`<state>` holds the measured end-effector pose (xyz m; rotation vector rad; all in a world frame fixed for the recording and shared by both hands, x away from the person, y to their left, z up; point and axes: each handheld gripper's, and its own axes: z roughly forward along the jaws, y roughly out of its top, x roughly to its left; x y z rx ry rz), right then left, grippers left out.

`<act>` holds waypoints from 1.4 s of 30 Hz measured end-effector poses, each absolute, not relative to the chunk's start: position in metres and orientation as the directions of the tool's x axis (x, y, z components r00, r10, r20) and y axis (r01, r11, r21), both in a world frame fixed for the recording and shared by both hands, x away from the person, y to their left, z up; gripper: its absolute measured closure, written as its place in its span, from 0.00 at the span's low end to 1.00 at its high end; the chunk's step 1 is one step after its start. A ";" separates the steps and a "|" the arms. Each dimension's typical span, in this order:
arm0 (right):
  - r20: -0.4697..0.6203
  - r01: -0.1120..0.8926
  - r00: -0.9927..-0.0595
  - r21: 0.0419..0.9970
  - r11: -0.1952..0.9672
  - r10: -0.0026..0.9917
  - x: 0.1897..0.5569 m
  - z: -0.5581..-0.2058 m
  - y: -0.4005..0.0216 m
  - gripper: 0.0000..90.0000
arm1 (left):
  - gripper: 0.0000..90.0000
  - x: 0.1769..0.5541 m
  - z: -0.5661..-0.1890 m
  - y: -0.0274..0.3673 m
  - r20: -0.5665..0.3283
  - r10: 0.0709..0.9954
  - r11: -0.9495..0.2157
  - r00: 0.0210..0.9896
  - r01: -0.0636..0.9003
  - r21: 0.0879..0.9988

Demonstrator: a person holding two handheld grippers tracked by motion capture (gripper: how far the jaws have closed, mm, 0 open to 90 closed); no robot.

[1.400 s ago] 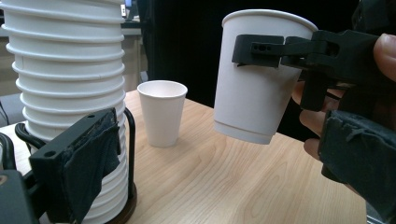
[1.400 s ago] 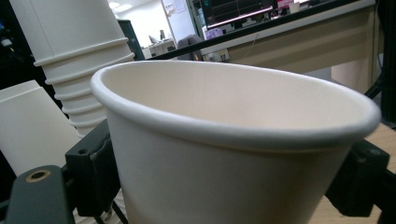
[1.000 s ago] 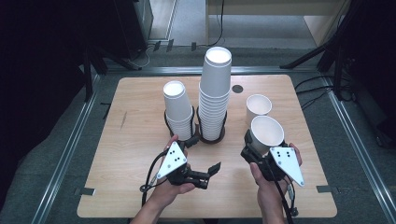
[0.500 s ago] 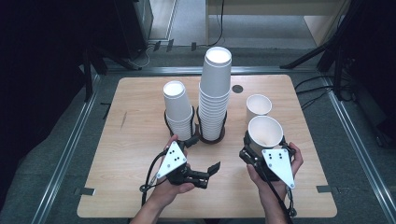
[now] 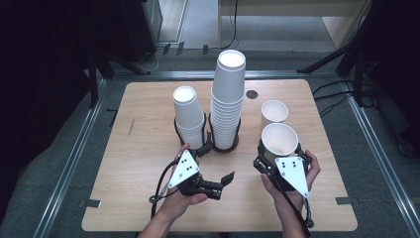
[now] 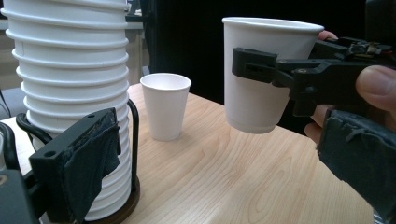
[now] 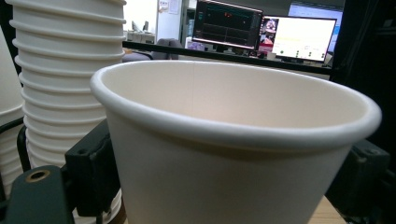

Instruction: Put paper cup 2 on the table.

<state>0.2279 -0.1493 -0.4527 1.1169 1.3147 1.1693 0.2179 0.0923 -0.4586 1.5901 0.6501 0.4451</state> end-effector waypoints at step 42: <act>-0.161 0.117 -0.136 0.977 0.177 0.978 0.290 -0.523 -0.154 0.15 | 0.00 0.219 -0.460 0.094 -0.086 0.654 -0.049 0.752 0.156 0.987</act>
